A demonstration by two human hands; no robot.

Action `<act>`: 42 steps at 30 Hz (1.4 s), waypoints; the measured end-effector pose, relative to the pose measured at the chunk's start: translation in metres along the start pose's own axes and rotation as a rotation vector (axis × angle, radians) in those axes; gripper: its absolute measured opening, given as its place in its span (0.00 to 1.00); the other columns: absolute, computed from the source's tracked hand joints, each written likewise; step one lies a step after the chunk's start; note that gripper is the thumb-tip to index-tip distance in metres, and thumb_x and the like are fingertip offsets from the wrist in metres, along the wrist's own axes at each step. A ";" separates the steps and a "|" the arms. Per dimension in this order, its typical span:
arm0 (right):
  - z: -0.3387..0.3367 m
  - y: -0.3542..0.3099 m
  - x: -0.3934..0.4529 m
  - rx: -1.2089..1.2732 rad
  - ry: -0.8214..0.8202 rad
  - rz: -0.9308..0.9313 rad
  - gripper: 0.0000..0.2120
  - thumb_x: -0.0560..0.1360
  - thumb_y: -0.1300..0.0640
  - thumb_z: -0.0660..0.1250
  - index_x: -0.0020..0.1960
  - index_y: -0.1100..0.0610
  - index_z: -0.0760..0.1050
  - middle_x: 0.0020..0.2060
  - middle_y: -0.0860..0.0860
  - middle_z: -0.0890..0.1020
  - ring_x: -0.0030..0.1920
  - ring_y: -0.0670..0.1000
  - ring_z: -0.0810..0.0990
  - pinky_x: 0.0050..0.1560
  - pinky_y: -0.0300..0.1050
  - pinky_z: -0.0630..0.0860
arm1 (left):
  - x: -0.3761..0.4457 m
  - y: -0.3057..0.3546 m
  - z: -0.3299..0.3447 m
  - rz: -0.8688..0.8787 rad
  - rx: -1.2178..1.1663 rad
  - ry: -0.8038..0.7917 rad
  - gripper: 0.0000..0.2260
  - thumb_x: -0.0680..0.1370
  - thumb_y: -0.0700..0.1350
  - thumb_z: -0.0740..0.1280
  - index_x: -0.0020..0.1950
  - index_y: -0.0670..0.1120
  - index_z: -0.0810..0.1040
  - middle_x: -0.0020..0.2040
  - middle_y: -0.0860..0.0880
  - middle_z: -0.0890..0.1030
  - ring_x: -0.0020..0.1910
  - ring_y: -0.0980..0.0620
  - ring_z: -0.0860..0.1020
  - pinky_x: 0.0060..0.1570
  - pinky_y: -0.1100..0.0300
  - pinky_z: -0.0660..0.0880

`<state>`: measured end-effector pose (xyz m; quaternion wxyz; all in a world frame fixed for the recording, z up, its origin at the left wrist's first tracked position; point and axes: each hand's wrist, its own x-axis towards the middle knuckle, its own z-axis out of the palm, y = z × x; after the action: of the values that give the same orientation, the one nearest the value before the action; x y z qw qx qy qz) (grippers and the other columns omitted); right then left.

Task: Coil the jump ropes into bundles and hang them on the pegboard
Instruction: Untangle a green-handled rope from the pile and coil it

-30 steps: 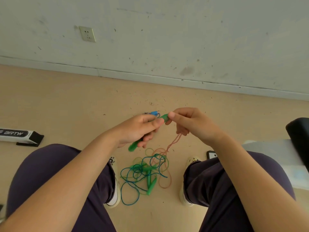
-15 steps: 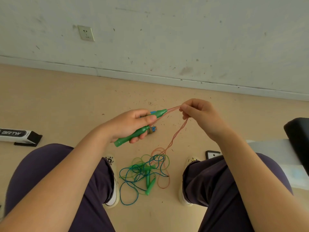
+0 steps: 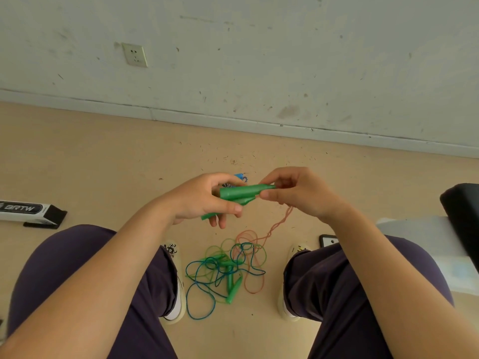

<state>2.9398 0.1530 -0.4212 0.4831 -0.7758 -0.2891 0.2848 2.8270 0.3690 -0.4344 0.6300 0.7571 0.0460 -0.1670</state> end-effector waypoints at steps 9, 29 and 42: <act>0.014 0.003 0.001 -0.128 -0.090 -0.005 0.07 0.70 0.53 0.77 0.47 0.52 0.85 0.22 0.41 0.67 0.24 0.42 0.63 0.27 0.31 0.59 | 0.008 -0.001 0.015 -0.073 0.259 -0.117 0.12 0.78 0.44 0.71 0.60 0.43 0.79 0.42 0.50 0.86 0.34 0.48 0.84 0.41 0.56 0.77; -0.001 -0.003 0.001 -0.125 -0.090 0.080 0.08 0.73 0.55 0.75 0.49 0.56 0.81 0.31 0.52 0.78 0.29 0.48 0.76 0.35 0.43 0.76 | 0.011 0.000 0.010 -0.013 -0.076 0.055 0.09 0.81 0.41 0.66 0.60 0.45 0.72 0.32 0.50 0.74 0.24 0.53 0.71 0.27 0.60 0.71; 0.010 -0.010 0.007 0.572 0.070 0.064 0.08 0.79 0.61 0.65 0.46 0.63 0.81 0.32 0.55 0.82 0.31 0.50 0.82 0.34 0.38 0.79 | 0.024 -0.006 0.035 -0.032 -0.209 0.096 0.12 0.62 0.54 0.79 0.42 0.53 0.85 0.27 0.49 0.72 0.23 0.55 0.66 0.25 0.63 0.68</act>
<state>2.9355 0.1680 -0.4171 0.6830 -0.6261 -0.1555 0.3427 2.8407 0.3326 -0.4531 0.6998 0.6936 0.1054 -0.1346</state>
